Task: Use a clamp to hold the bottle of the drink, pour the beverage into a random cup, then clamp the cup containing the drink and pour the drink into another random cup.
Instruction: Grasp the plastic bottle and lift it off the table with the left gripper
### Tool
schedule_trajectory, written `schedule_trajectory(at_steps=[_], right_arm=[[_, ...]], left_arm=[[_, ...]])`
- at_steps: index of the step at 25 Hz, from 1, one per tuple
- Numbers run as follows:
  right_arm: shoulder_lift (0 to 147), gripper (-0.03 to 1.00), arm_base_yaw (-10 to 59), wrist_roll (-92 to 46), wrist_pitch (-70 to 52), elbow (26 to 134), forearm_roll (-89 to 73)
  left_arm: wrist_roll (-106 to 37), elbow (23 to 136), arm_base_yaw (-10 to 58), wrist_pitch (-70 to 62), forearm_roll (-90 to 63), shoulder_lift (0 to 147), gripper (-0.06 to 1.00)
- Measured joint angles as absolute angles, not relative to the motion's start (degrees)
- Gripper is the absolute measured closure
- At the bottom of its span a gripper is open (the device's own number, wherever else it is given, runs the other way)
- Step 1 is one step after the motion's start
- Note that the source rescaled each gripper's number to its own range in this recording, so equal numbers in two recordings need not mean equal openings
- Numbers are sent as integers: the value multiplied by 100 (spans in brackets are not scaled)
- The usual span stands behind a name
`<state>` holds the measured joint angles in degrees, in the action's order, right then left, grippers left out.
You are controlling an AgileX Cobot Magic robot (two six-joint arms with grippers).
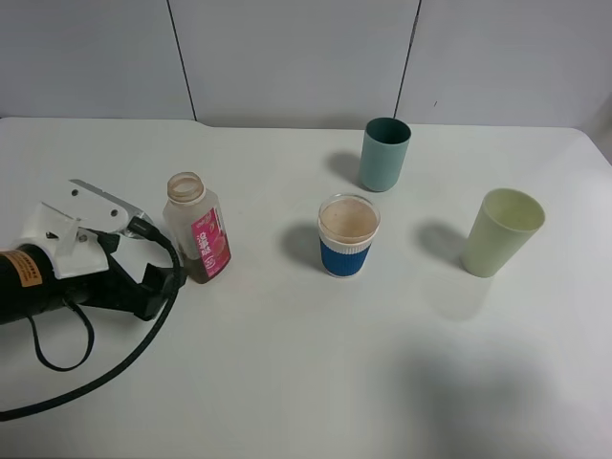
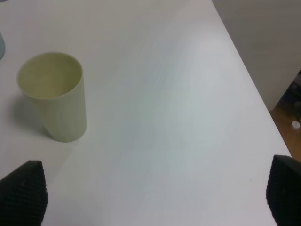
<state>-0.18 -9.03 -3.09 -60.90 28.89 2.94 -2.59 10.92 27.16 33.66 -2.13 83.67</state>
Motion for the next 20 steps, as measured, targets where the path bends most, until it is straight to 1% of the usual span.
schedule_trajectory(at_steps=[4, 9, 20], right_arm=[[-18, 14, -903, -309, -6090, 2889, 294], [-18, 14, -903, -309, -6090, 2889, 294], [-18, 14, -903, -309, -6090, 2889, 294]], left_arm=[[-123, 1098, 2716, 4210, -79, 9066, -6], [-96, 1058, 2716, 4886, 0, 9768, -6], [-65, 1058, 2716, 6820, 414, 10647, -6]])
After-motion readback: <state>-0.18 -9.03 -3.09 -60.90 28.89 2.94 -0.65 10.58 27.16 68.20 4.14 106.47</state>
